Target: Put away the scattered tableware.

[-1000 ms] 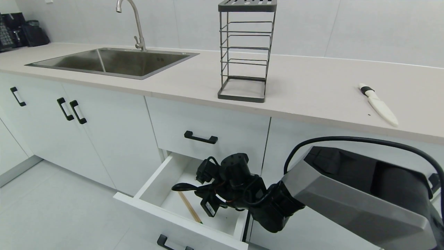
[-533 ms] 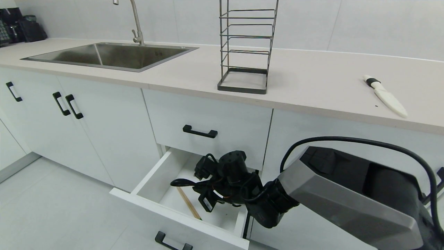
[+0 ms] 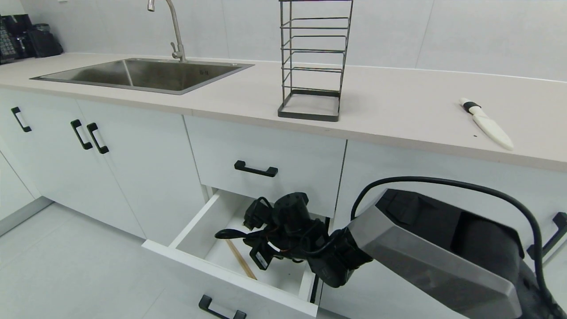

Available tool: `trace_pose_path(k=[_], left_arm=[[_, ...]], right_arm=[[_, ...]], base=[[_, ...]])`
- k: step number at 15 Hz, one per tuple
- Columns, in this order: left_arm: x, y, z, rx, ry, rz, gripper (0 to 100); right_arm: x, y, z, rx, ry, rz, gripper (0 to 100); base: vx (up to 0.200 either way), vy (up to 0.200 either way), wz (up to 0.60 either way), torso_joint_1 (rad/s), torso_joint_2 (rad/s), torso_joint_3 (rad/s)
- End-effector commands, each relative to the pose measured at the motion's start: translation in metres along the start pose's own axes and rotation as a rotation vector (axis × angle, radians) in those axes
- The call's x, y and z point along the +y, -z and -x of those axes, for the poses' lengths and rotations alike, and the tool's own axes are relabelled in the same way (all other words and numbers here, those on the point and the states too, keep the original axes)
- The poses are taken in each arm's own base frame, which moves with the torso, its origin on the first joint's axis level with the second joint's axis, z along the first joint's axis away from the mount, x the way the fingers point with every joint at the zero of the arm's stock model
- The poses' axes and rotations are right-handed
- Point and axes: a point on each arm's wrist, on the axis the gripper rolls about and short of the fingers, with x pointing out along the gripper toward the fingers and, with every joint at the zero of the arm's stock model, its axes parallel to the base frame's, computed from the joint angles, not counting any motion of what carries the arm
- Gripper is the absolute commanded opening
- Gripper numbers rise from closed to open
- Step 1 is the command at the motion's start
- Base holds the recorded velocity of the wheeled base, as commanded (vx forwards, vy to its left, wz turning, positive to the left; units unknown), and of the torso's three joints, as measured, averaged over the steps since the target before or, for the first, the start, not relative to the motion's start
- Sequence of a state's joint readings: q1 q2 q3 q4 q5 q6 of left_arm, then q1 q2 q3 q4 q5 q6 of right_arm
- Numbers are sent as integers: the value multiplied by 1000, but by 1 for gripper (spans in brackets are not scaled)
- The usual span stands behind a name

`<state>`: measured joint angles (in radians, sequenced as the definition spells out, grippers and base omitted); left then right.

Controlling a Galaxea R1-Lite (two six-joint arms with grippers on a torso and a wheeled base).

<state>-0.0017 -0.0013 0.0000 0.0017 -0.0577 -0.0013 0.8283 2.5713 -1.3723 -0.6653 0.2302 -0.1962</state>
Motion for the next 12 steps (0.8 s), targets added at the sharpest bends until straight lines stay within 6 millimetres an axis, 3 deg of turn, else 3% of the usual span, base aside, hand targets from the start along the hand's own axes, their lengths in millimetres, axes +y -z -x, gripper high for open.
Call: trace_pose_path(k=[1,12], left_arm=[[0,0,0,1,-1,0,100],[0,0,0,1,0,0,100]], right_arm=[[0,7,-7,13,-3,5,0],[2,18,-31,33,25,9,0]], base=[[0,0,0,0,0,0],[0,0,0,0,0,0]])
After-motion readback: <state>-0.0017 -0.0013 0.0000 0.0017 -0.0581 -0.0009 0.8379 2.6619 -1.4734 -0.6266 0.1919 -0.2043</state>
